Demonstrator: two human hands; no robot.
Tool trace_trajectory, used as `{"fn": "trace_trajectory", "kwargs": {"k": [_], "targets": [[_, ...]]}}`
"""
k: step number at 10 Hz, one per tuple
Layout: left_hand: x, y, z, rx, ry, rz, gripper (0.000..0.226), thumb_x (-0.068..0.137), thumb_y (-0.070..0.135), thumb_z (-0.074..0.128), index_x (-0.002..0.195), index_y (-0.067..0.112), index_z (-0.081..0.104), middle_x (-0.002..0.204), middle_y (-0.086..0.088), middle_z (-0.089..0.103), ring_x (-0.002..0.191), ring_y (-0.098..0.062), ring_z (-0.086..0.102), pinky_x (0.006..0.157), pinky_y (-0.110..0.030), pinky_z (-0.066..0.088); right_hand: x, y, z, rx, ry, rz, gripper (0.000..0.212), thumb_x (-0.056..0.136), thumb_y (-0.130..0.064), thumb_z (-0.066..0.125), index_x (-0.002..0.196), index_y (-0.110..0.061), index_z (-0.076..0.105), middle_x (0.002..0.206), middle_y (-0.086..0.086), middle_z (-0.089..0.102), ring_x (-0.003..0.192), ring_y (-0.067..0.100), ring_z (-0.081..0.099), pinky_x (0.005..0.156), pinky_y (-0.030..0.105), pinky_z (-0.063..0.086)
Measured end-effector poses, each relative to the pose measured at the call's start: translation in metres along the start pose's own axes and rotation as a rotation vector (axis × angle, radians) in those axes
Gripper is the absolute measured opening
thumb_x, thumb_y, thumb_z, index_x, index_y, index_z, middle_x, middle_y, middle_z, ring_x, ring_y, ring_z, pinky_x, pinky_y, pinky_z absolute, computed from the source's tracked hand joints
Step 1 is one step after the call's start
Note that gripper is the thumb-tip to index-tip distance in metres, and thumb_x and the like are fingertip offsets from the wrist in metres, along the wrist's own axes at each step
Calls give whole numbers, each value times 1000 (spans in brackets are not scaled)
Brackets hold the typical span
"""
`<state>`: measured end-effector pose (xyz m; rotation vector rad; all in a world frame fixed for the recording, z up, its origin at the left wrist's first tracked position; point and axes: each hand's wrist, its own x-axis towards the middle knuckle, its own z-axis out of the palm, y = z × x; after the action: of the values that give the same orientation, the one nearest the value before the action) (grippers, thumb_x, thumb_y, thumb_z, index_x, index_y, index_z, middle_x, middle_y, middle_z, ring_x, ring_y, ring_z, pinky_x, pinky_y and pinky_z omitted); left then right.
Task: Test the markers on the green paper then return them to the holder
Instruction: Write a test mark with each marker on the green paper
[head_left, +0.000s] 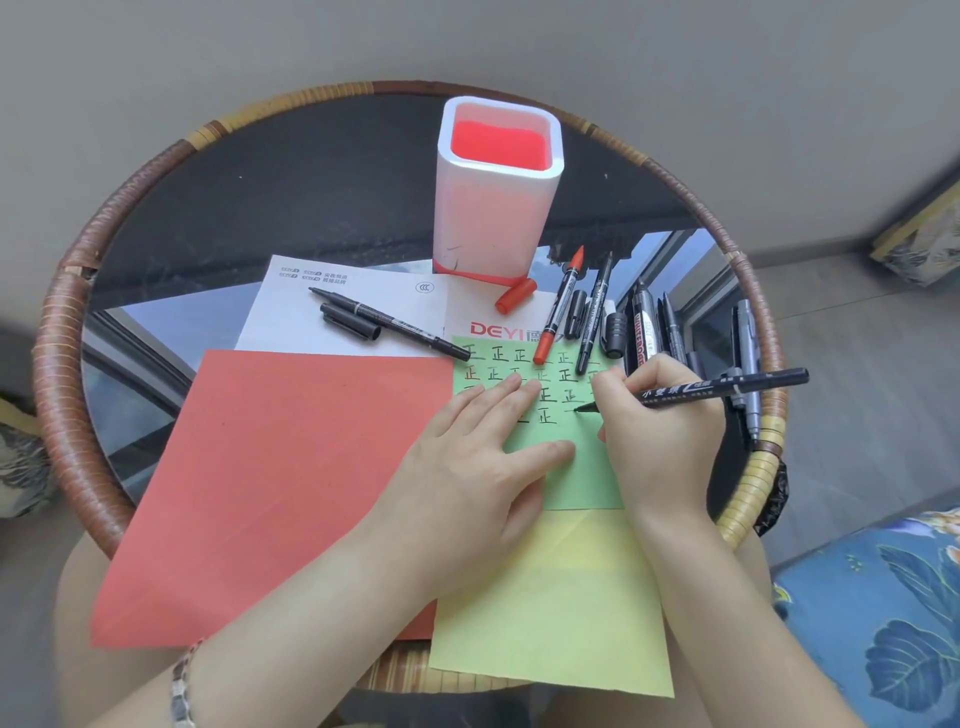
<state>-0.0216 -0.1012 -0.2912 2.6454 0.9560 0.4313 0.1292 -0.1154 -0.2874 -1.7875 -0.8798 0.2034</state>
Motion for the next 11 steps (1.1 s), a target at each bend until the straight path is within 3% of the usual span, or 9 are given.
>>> {"fn": "trace_trajectory", "kwargs": {"k": [3,4,5,7,8,10,11], "targets": [[0,0,1,0,-3,1,38,80,26,39,106,27,67,128,-18,56,123,-31,49,103,-36,26,0,0,0,7,-37,-11,25,65,-16,56,49,-4,41,48,25,50,52,42,51,54,33,41],[0,0,1,1,-4,-2,38,80,26,39,106,27,67,129,-18,55,123,-31,49,103,-36,25,0,0,-1,7,-35,-16,24,63,-12,56,50,0,41,50,28,48,53,43,50,53,29,35],[1,0,0,-1,-2,1,38,80,26,40,105,26,68,127,-18,56,122,-31,50,103,-37,26,1,1,0,7,-21,-4,23,62,-12,56,49,-3,40,50,26,48,53,43,51,53,29,35],[0,0,0,-2,-6,-2,38,80,26,40,106,27,67,128,-18,56,123,-31,49,103,-36,26,1,2,0,19,-23,25,22,61,-14,56,50,-6,39,42,6,41,53,41,51,52,28,34],[0,0,0,-1,-2,1,38,80,26,40,106,27,67,128,-18,56,124,-31,49,103,-36,26,-1,-2,-1,47,-41,14,25,65,-11,58,48,-5,41,49,26,50,48,28,43,54,29,36],[0,0,0,-4,0,1,38,80,25,40,107,27,67,129,-18,55,124,-31,49,103,-35,25,0,0,0,20,-61,-5,25,65,-17,57,50,-4,40,49,26,50,52,43,50,53,37,43],[0,0,0,-3,1,0,38,79,25,41,107,27,67,129,-17,55,124,-31,49,103,-34,23,-1,0,0,30,-65,-3,21,63,-16,57,54,-4,42,49,27,48,49,40,48,52,34,38]]}}
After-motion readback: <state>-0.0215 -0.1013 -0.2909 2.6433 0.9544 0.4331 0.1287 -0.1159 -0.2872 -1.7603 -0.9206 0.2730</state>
